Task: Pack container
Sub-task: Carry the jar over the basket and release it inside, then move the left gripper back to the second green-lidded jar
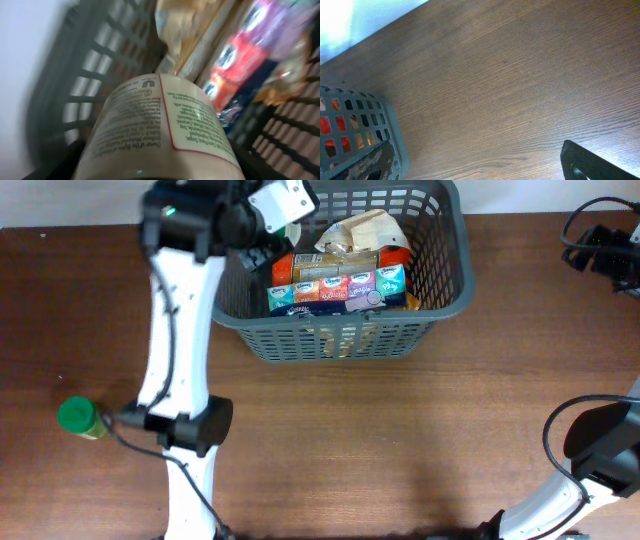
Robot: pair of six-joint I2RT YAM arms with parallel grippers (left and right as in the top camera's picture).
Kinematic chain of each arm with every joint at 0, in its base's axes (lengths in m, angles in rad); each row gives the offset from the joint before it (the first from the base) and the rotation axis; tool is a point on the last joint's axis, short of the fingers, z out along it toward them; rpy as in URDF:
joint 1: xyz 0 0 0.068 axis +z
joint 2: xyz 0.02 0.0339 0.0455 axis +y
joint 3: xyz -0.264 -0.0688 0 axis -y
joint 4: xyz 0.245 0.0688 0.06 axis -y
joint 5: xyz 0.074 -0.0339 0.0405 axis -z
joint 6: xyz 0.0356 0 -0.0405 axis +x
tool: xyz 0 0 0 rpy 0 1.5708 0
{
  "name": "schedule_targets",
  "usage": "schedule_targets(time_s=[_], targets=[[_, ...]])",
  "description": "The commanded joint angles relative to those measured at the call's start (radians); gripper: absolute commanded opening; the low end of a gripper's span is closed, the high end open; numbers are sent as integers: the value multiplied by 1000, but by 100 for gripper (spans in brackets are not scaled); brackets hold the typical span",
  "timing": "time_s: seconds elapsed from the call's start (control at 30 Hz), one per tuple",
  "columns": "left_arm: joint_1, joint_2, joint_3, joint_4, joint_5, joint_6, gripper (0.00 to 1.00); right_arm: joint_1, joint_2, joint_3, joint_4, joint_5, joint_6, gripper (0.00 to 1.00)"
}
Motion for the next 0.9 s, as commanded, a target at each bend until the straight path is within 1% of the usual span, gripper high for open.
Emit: schedule_targets(time_s=[0.0, 0.2, 0.3, 0.37, 0.57, 0.67, 0.7, 0.73, 0.77, 0.87], targets=[[9, 58, -80, 53, -40, 34, 2, 0, -17, -3, 0, -9, -1, 99], [14, 117, -164, 105, -63, 30, 2, 0, -17, -3, 0, -9, -1, 99], [14, 149, -164, 115, -164, -23, 2, 0, -17, -3, 0, -9, -1, 99], [16, 164, -164, 122, -201, -46, 2, 0, -17, -3, 0, -9, -1, 99], [56, 219, -164, 128, -204, -110, 2, 0, -17, -3, 0, -9, -1, 99], [66, 233, -164, 128, -204, -114, 2, 0, -17, -3, 0, -9, -1, 99], [67, 233, -164, 128, -198, -115, 12, 0, -17, -3, 0, -9, -1, 99], [66, 228, -162, 129, -197, -161, 73, 0, -17, -3, 0, -9, -1, 99], [65, 223, -159, 128, -197, -197, 99, 0, -17, -3, 0, -9, -1, 99], [64, 200, -149, 119, -197, -296, 99, 0, -17, -3, 0, -9, -1, 99]])
